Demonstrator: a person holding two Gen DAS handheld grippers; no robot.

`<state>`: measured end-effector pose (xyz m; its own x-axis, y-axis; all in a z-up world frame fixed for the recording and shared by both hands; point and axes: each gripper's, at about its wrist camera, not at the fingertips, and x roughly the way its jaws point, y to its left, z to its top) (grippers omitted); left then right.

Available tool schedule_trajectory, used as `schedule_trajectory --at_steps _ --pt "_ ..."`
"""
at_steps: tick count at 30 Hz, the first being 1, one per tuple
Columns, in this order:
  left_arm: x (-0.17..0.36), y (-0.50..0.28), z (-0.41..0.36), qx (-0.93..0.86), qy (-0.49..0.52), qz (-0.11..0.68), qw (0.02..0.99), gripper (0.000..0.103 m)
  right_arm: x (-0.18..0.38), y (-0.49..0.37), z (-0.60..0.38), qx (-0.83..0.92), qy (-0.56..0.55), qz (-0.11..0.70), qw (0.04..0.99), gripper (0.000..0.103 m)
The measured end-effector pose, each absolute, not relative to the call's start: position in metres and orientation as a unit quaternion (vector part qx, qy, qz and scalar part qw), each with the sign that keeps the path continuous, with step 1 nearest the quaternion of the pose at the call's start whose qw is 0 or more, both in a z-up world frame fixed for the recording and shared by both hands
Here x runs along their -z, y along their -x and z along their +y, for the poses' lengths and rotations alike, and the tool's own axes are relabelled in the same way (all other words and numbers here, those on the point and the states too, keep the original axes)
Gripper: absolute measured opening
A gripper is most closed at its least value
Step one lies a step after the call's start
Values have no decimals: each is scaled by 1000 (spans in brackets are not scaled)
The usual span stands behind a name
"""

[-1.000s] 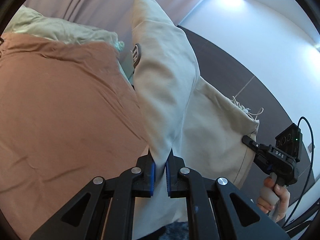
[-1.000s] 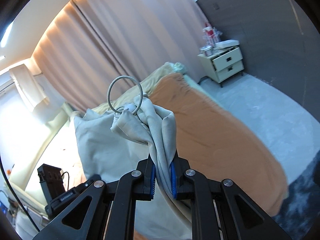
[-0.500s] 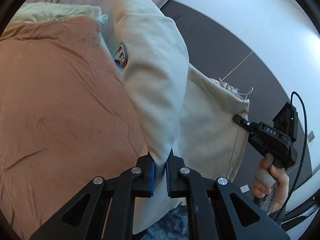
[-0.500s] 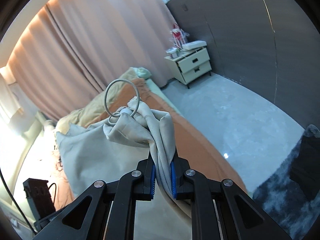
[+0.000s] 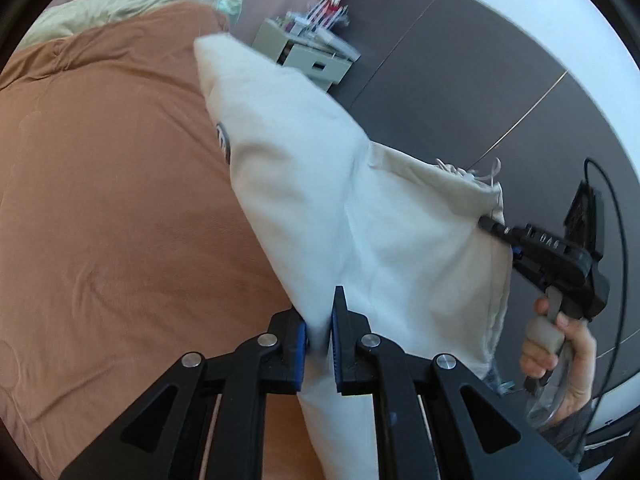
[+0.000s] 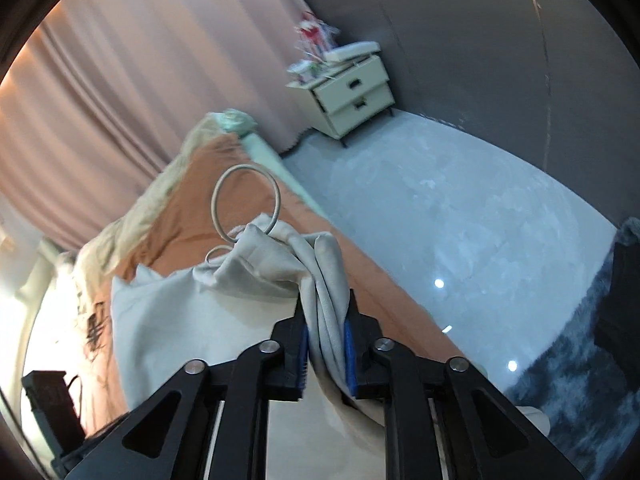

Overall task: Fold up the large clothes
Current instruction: 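Lift the folded jacket with both tools and carry it off the bed, then lower the folded jacket onto the bed corner and open both tools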

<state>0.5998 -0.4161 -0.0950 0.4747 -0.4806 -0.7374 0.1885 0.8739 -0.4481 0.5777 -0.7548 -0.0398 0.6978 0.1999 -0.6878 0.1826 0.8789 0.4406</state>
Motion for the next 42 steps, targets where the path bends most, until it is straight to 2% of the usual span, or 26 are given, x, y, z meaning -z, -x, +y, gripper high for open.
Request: schedule_trajectory --at_steps 1,3,4,6,8,10,15,17,18,20,22,23,25,26,30,38,40,42 --pt "106 -610 -416 193 147 486 840 12 45 -582 -757 10 -245 388 888 36" --pt "129 -627 -413 176 139 522 823 16 54 -583 -763 55 -238 382 891 77" --pt "140 -634 -408 166 142 537 815 23 56 -580 -766 64 -242 378 891 81" --pt "153 -639 -396 161 161 545 807 35 64 -568 -774 61 -263 372 888 81" --pt "162 -642 -386 164 168 542 807 53 74 -551 -780 59 -272 374 885 81" --pt "168 -637 -381 173 170 541 806 56 83 -523 -786 75 -268 380 882 81" --pt "162 -594 -409 203 144 535 807 56 103 -456 -805 110 -274 372 880 81" --pt "161 -583 -414 204 139 533 809 56 110 -426 -810 122 -284 372 875 79" --pt "162 -579 -410 205 138 534 809 56 114 -420 -813 126 -288 372 873 73" --pt "161 -567 -408 211 136 536 806 56 124 -400 -817 130 -305 376 865 67" --pt "165 -562 -409 219 131 539 802 56 136 -383 -820 129 -332 373 857 65" --pt "166 -556 -411 223 127 540 802 56 143 -379 -821 130 -343 372 853 58" --pt "169 -552 -417 236 126 540 798 56 155 -376 -822 121 -360 374 846 34" --pt "170 -549 -419 243 123 542 795 56 164 -377 -821 103 -379 372 841 17" --pt "172 -539 -432 259 111 550 786 56 173 -390 -824 95 -397 368 835 11" --pt "153 -510 -428 275 102 531 795 56 171 -414 -830 114 -390 368 836 10" --pt "147 -503 -422 278 105 529 795 56 171 -414 -829 118 -390 374 833 11" --pt "134 -503 -417 278 100 524 799 56 166 -407 -827 130 -393 375 830 23"
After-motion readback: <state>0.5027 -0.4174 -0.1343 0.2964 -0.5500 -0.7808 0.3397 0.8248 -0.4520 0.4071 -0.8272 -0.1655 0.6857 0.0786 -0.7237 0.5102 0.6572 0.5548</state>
